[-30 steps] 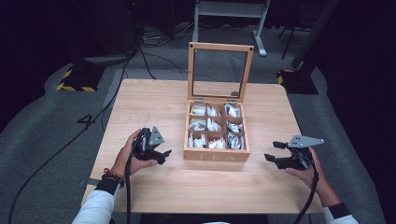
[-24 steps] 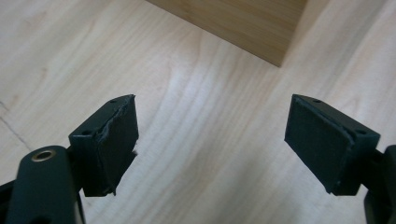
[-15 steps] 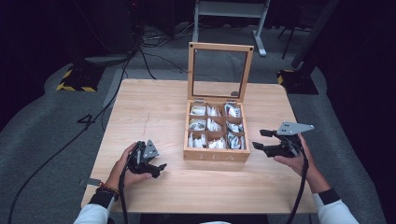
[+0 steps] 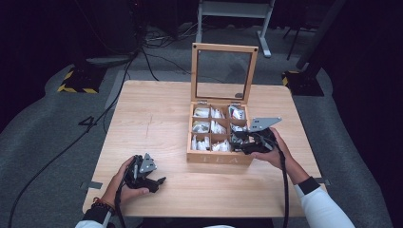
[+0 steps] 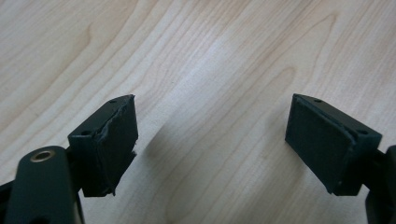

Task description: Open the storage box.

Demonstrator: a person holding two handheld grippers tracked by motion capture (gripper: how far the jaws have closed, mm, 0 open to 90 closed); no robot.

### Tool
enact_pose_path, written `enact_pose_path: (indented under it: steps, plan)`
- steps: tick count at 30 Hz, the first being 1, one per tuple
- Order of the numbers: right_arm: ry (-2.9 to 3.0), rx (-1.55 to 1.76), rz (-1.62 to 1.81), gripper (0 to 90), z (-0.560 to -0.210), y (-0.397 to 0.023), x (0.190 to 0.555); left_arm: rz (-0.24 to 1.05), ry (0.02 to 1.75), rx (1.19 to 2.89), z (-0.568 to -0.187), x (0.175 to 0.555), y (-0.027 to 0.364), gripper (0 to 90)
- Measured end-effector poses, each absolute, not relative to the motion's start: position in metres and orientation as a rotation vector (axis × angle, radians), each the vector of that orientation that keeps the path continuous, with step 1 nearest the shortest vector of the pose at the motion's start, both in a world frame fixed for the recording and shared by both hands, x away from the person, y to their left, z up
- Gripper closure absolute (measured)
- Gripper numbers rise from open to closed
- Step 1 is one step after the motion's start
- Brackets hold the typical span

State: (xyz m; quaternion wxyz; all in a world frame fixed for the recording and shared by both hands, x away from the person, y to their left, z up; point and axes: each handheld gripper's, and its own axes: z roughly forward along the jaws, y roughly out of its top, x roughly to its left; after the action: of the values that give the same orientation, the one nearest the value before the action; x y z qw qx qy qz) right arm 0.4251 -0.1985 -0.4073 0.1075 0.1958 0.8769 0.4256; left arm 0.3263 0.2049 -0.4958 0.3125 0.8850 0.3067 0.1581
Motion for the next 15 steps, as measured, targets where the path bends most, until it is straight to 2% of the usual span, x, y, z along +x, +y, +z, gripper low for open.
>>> enact_pose_path:
  steps: [15]
  plan:
    - [2.725, 0.479, 1.136, 56.3, -0.419, -0.154, 0.437, 0.325, 0.847, 2.248, -0.504, 0.322, 0.214, 17.1]
